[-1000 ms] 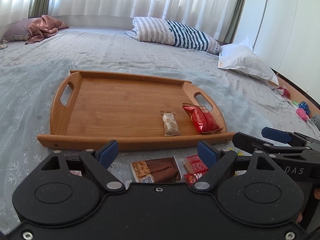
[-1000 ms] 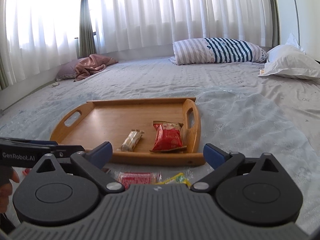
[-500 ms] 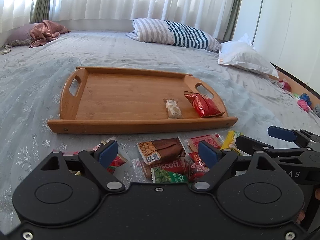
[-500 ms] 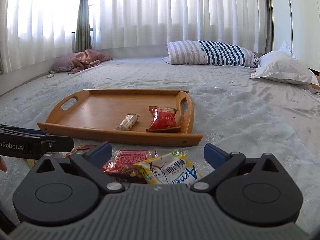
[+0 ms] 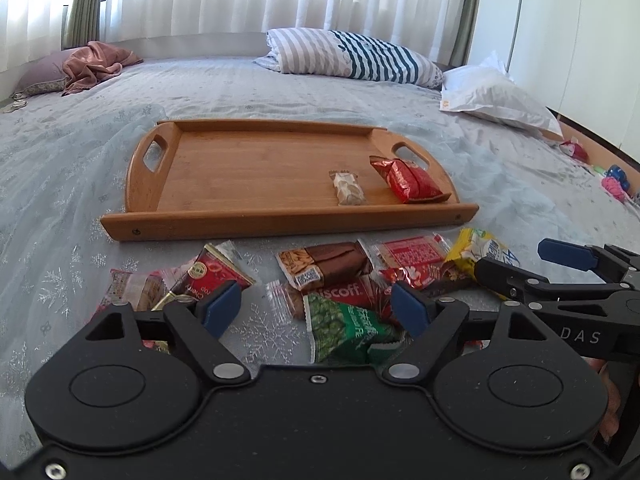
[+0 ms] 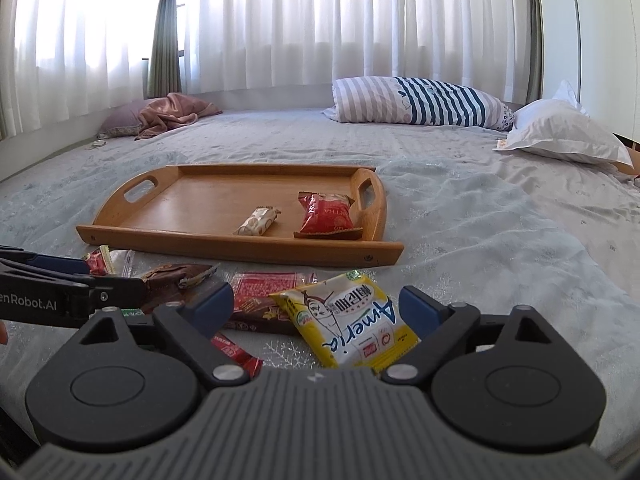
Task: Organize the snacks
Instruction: 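Grasp the yellow America bag with the right tool while the left tool grasps the green pea bag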
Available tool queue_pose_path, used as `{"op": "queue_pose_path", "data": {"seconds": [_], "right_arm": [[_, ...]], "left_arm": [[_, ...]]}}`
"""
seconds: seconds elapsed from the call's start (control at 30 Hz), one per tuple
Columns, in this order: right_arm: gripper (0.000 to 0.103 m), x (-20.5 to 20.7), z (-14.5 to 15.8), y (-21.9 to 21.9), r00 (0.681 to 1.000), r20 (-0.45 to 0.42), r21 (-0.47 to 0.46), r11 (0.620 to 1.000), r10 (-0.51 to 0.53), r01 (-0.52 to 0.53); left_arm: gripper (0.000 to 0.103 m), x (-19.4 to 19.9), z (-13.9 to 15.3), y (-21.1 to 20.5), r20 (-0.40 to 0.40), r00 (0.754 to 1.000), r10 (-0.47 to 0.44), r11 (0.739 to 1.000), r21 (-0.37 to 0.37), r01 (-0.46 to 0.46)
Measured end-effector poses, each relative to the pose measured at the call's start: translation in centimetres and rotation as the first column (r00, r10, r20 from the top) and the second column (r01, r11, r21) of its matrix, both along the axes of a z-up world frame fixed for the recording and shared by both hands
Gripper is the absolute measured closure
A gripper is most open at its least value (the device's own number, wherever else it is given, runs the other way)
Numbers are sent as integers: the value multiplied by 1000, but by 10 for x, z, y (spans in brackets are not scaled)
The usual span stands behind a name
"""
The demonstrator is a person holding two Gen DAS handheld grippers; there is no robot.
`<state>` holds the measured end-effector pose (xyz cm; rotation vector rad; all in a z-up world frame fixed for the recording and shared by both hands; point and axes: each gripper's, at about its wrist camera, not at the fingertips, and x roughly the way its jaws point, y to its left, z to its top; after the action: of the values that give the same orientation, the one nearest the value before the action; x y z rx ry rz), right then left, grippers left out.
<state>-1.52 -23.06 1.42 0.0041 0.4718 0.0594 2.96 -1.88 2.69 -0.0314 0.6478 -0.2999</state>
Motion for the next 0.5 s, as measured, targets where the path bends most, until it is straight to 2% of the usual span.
{"op": "queue_pose_path", "data": {"seconds": [0.1, 0.17, 0.27, 0.33, 0.4, 0.43, 0.5], "right_arm": [[13, -2, -1, 0, 1000, 2, -4, 1000, 5, -5], [17, -4, -2, 2, 1000, 1, -18, 1000, 6, -6], [21, -5, -3, 4, 1000, -4, -38, 999, 13, -13], [21, -5, -4, 4, 1000, -2, -59, 998, 13, -13], [21, -2, -5, 2, 1000, 0, -80, 997, 7, -7], [21, 1, -5, 0, 1000, -4, -83, 996, 9, -9], [15, 7, -5, -5, 1000, -23, -80, 997, 16, -18]], "left_arm": [[34, -2, -1, 0, -6, 1000, -3, 1000, 4, 3], [52, -2, -2, 0, -12, 1000, -8, 1000, 6, 8], [60, -1, -3, 1, -25, 1000, -10, 1000, -3, 10], [62, 0, -3, 1, -27, 1000, -7, 1000, -4, 7], [69, 1, -3, 1, -30, 999, -10, 1000, -5, 10], [76, 1, -2, 1, -36, 999, -16, 1000, -6, 16], [81, 2, -2, 1, -52, 998, -28, 1000, -9, 27]]}}
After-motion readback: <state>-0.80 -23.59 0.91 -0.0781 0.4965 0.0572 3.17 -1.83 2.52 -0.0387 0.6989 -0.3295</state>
